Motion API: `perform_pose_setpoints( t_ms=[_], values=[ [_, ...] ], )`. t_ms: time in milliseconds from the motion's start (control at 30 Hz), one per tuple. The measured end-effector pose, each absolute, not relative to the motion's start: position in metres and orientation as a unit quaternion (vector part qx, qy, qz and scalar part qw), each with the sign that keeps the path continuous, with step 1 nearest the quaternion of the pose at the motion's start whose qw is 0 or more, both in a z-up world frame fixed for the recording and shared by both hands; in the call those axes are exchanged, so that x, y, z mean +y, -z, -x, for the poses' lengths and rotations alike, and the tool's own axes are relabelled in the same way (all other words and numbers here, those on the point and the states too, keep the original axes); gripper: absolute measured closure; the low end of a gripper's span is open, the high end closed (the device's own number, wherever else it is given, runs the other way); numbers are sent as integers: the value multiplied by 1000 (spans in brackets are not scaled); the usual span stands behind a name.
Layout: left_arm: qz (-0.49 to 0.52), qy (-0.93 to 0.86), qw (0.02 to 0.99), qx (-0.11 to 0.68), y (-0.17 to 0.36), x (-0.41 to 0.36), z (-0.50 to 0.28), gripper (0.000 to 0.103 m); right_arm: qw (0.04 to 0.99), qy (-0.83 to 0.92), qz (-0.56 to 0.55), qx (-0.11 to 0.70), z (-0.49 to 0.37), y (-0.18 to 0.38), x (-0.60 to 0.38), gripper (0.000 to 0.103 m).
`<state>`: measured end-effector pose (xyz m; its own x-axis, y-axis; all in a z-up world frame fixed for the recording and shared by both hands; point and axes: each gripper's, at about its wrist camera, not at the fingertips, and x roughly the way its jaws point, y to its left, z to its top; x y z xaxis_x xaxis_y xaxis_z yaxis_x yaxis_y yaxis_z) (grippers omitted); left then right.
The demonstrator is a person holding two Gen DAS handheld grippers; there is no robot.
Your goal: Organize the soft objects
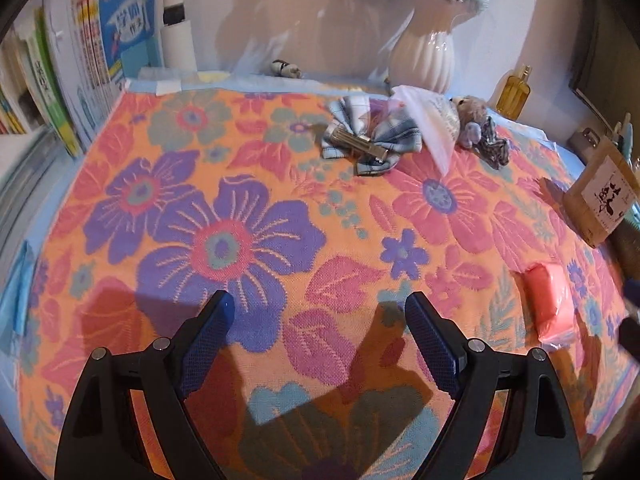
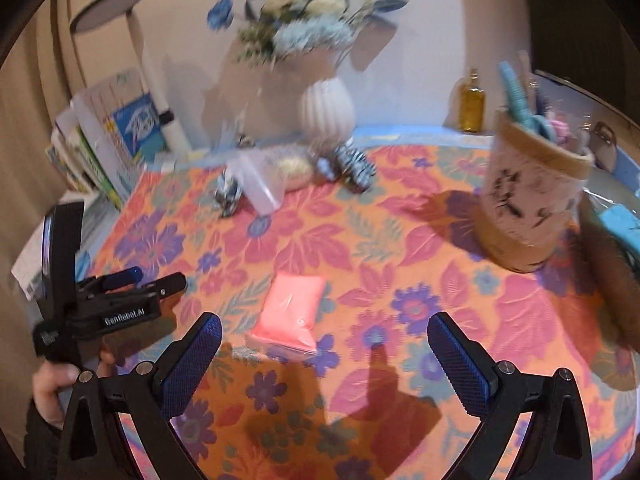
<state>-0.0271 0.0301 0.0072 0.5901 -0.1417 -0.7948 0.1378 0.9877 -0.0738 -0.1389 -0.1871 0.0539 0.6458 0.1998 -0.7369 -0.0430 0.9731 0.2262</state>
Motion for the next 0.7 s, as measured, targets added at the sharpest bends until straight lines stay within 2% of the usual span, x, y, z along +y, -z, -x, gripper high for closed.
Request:
perform_pose_setpoints(
  t_ms=[133, 333, 700],
  values=[
    [-4, 89, 889, 450, -6, 26, 30, 4, 899, -92, -95, 418, 127, -35, -171, 0],
    [-15, 80, 887, 454, -3, 23, 29, 2, 905, -88, -127, 396, 123, -27, -176, 0],
    [-39, 70, 885, 458, -1, 18, 28, 1, 883, -73, -90, 455, 109, -10, -160, 0]
  ],
)
